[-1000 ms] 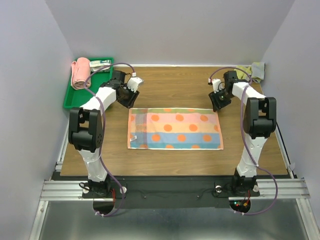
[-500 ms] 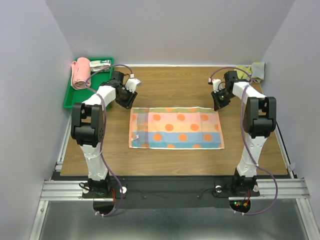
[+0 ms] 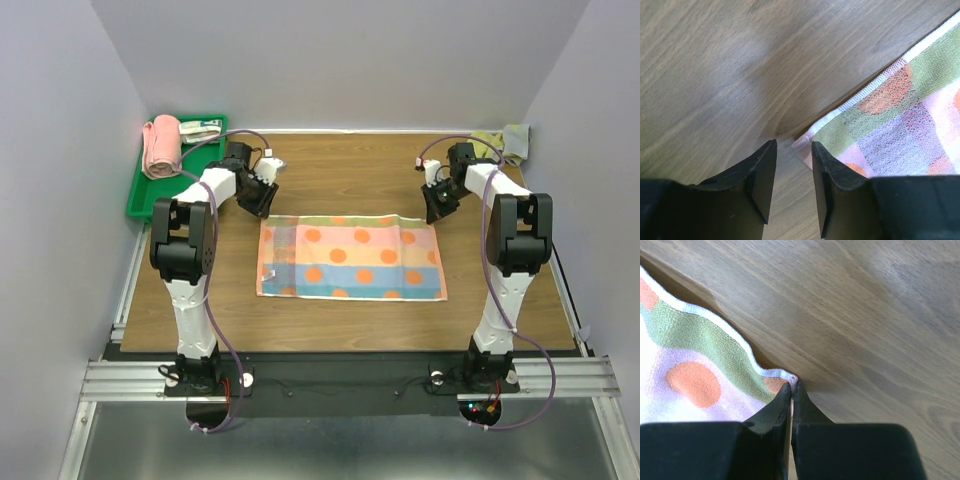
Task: Roll the towels
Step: Fold the towel
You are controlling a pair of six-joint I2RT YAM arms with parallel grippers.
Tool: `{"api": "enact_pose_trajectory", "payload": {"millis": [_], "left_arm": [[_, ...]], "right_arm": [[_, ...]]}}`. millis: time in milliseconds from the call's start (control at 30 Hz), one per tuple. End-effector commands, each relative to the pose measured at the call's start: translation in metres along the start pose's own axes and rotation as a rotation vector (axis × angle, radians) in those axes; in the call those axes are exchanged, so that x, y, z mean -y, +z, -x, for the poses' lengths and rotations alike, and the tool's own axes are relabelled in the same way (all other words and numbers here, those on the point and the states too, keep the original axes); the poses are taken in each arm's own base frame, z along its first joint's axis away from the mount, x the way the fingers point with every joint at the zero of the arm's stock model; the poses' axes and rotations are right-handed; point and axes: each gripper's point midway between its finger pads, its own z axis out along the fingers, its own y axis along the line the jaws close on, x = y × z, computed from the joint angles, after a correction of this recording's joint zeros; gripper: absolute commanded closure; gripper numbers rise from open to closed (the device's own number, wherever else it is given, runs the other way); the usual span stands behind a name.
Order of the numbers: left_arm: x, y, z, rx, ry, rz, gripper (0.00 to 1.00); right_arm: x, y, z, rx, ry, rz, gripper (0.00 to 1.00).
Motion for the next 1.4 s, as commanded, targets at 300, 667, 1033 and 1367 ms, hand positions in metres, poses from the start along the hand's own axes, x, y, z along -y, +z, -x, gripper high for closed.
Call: {"api": "enact_pose_trajectory", "payload": {"millis": [300,667,1033,1367], "left_arm": [[-0.003,-0.005,0.013,0.043,-0.027,-0.056,0.92],[-0.008,-0.039,0.023,0.114,0.007,-0.04,1.0],[0.017,-0.092,0.017,0.155,0.148,-0.039,1.0],[0.058,-0.119,-0.039,0.12,0.29,-0.088,1.0]], "right_arm": [[0.001,-0.007,0.009,0.006,-0.022,-0.004,0.99],[0.016,-0.048,0.036,0.124,-0.028,-0.047,0.99],[-0.004,-0.089,0.031,0.162,-0.135,-0.068,0.99],[-0.034,-0.104,-0.014,0.119,-0.238,-0.047,0.99]]}}
